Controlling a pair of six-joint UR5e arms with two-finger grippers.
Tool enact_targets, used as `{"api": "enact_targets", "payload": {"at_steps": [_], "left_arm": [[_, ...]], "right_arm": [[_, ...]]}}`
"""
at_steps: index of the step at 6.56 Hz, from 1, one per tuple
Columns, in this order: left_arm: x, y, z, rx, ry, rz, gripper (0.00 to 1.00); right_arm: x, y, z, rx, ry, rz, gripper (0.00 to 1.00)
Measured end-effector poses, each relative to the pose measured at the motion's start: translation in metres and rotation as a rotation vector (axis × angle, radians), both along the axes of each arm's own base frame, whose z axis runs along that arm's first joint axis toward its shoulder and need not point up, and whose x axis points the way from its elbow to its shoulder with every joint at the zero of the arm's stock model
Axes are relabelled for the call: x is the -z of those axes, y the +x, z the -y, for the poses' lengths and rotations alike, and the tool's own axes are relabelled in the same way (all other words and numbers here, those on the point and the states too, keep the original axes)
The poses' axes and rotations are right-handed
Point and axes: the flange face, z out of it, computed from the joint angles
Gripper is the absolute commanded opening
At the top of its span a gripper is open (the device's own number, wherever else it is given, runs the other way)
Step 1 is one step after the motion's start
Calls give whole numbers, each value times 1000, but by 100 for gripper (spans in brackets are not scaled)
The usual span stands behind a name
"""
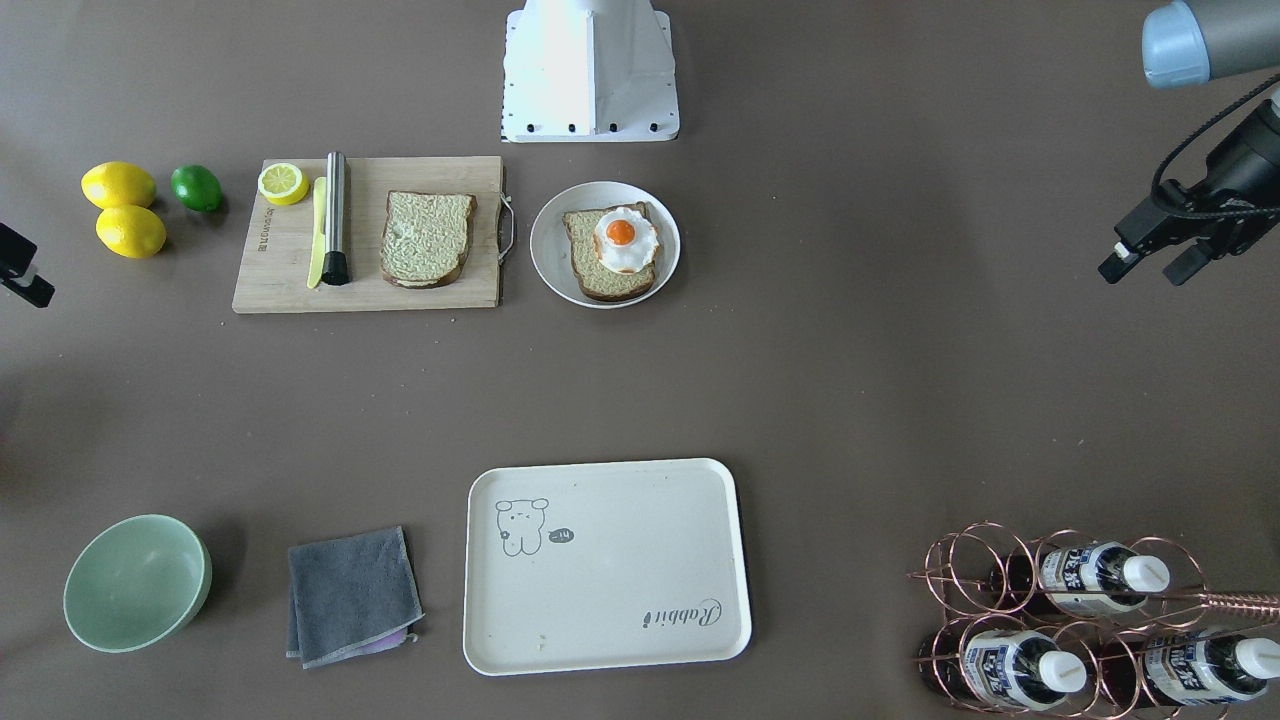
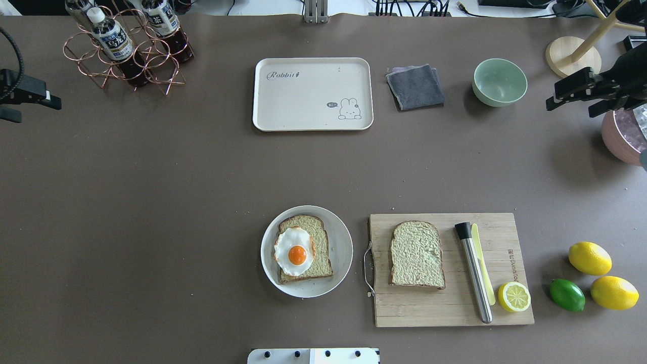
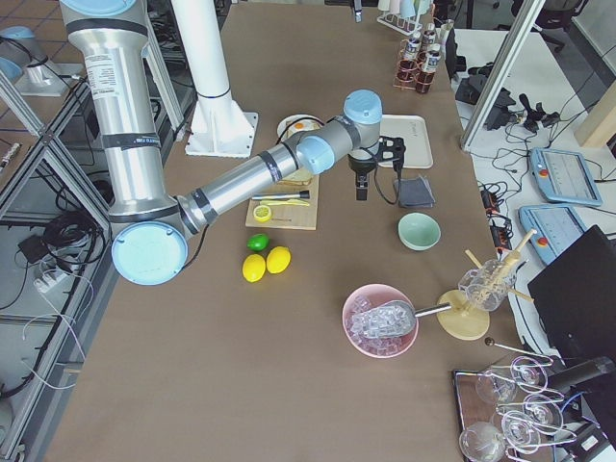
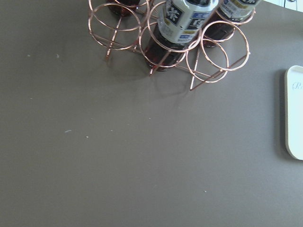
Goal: Make sandwich and place on tray
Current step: 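Move the right gripper toward the cutting board while the left arm advances toward the plate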
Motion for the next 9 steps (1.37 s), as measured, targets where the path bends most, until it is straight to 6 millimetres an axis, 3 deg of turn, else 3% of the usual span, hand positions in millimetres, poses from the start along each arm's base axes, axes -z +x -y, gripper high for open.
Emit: {"api": "enact_targets", "payload": {"at_steps": [2,5,7,9], "left_arm": [[42,46,-13,6,-7,-34,98],[86,106,-56,-123,47,-88,98],[116,148,-83,-211,60,-149,98],[138,171,-106,-243,4,-277,98]], "right_arm": [[16,-45,-19,5,-6,36,100],[50,-96,-61,38,-41,134,100],[56,-116,-75,55,-53,167,100],[58,-124,-81,59,-75,175,100]]}}
